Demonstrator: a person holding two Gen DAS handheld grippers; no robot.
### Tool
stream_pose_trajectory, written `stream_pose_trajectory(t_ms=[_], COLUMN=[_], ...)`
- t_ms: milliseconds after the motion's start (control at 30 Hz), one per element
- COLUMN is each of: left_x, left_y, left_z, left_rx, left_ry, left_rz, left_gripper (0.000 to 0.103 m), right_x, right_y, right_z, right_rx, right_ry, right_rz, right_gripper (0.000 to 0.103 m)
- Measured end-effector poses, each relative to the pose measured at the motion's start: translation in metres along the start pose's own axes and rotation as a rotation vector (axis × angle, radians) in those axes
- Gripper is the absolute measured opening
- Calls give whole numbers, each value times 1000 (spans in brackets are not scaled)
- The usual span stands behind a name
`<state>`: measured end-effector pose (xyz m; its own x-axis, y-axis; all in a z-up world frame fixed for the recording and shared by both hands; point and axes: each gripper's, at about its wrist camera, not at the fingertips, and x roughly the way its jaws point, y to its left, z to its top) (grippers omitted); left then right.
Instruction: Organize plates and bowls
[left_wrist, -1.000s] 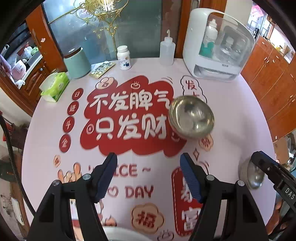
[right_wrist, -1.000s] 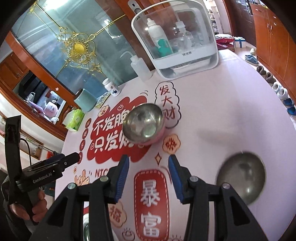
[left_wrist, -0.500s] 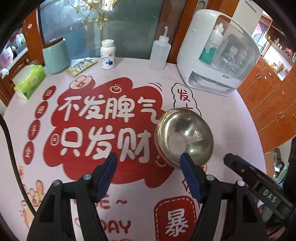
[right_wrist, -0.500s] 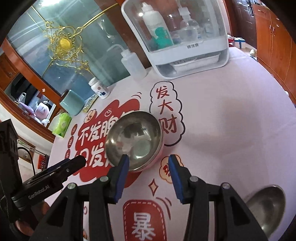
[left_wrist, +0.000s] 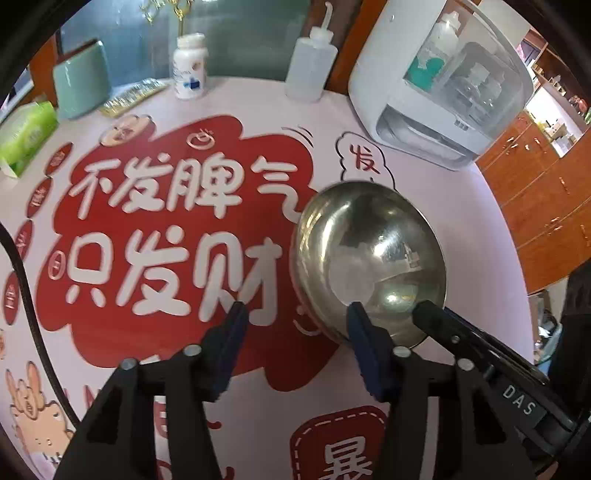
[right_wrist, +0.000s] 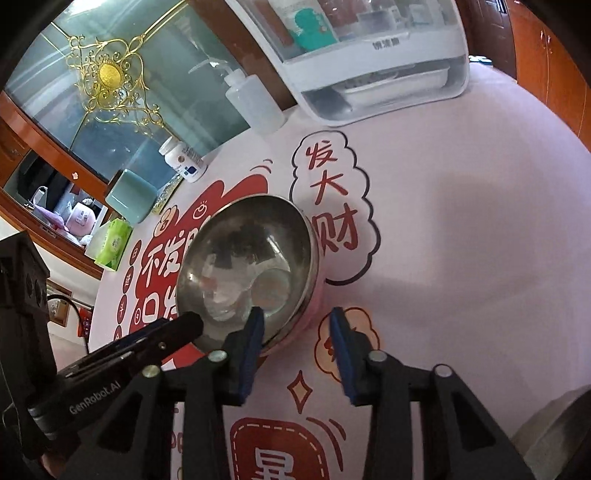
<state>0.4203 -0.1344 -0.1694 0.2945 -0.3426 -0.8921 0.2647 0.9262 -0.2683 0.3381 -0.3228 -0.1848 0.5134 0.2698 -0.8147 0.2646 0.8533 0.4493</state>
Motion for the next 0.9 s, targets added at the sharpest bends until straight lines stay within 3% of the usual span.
stream_pose_trajectory(t_ms=[200, 367, 900], left_x=[8, 10, -12], left_y=[0, -1, -1], left_z=[0, -2, -10], left_rx=[6, 18, 41], left_ry=[21, 32, 19], left_rz=[-18, -34, -10], left_gripper=[42, 22, 20], right_x=[3, 1, -15], right_y=[2, -1, 8], right_z=[-1, -1, -7], right_rx=[0, 18, 25], right_ry=[5, 8, 15], right_rz=[5, 16, 33], right_gripper=[24, 19, 18])
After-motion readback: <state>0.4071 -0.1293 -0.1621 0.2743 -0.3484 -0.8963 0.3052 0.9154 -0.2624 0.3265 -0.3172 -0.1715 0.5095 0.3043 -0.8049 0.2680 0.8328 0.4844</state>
